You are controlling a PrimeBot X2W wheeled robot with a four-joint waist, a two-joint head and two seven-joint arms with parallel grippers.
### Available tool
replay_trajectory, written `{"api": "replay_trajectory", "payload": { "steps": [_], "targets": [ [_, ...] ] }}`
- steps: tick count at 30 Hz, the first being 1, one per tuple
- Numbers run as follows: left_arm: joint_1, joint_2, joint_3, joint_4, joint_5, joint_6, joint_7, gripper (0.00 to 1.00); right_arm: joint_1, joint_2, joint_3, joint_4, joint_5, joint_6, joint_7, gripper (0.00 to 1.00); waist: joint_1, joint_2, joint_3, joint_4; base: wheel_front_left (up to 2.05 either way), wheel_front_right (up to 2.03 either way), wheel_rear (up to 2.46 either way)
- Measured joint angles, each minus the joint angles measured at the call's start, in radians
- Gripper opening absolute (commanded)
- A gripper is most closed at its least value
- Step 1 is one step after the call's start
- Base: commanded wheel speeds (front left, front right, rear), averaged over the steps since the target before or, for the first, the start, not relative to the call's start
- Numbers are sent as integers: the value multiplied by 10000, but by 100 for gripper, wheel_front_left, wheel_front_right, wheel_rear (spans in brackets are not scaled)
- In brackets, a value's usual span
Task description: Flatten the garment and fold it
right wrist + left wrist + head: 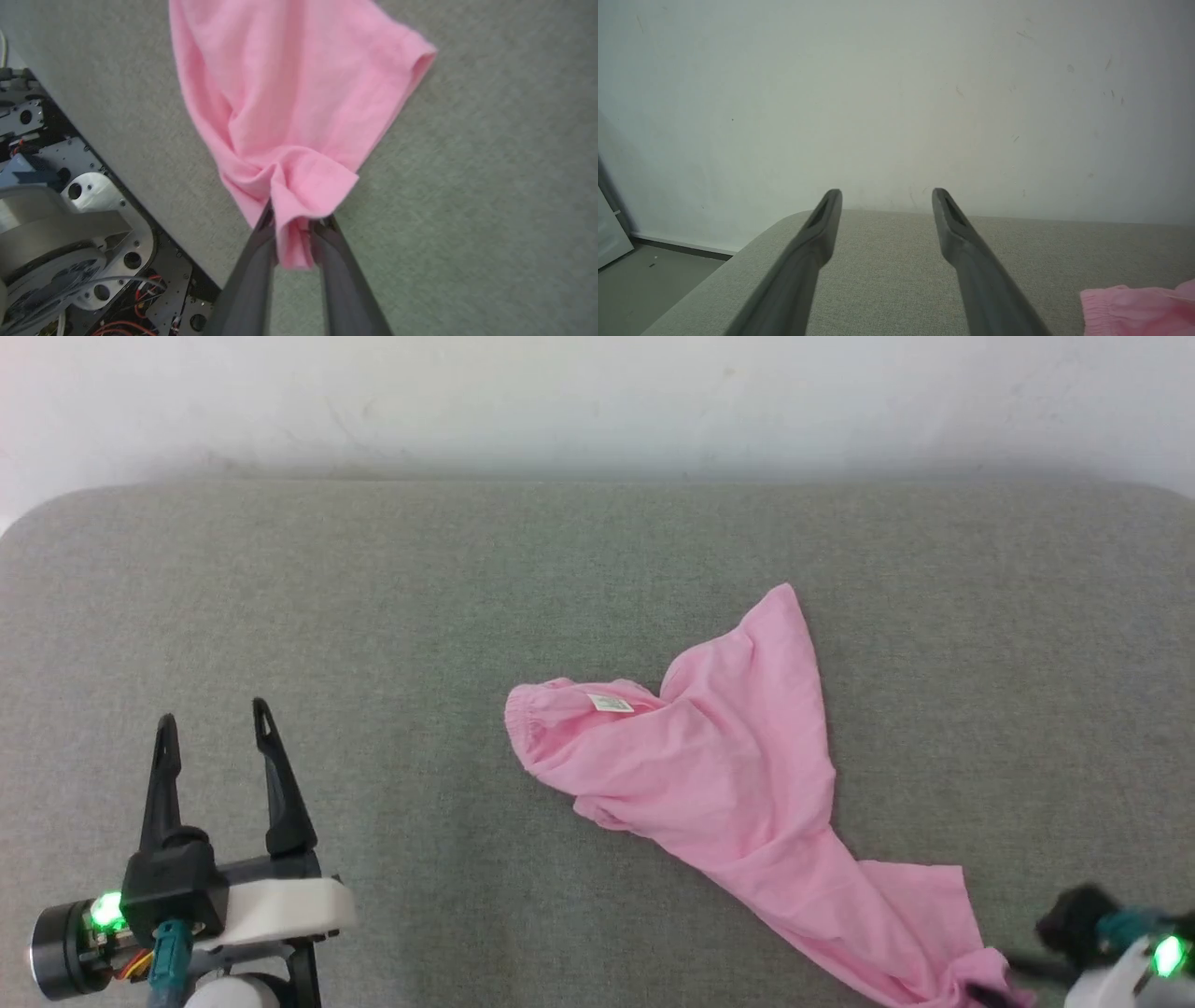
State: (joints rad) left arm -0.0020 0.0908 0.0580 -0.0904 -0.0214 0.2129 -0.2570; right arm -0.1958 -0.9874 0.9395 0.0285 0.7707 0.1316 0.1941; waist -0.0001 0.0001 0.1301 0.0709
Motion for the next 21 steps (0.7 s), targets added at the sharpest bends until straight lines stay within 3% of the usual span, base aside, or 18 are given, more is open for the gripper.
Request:
{"api": "replay_trajectory", "payload": {
  "steps": [7,12,16,21],
  "targets": [
    [11,188,-207,8,326,6,0,100,314,259,-3475,-888,-911,0,-176,100,0,0,-183,-57,0,0,0],
    [6,247,-385,-33,320,31,0,100,-724,957,-4721,-1574,-2065,0,819,100,0,0,-39,31,0,0,0],
    [-50,245,-660,-90,318,31,0,100,-2166,1871,-4174,-1302,-1990,0,2259,100,2,0,173,191,0,0,0],
    [-378,240,-965,-90,316,13,0,100,-4473,2621,-2796,286,-1139,2,4286,100,2,-1,479,493,0,0,0]
  ]
}}
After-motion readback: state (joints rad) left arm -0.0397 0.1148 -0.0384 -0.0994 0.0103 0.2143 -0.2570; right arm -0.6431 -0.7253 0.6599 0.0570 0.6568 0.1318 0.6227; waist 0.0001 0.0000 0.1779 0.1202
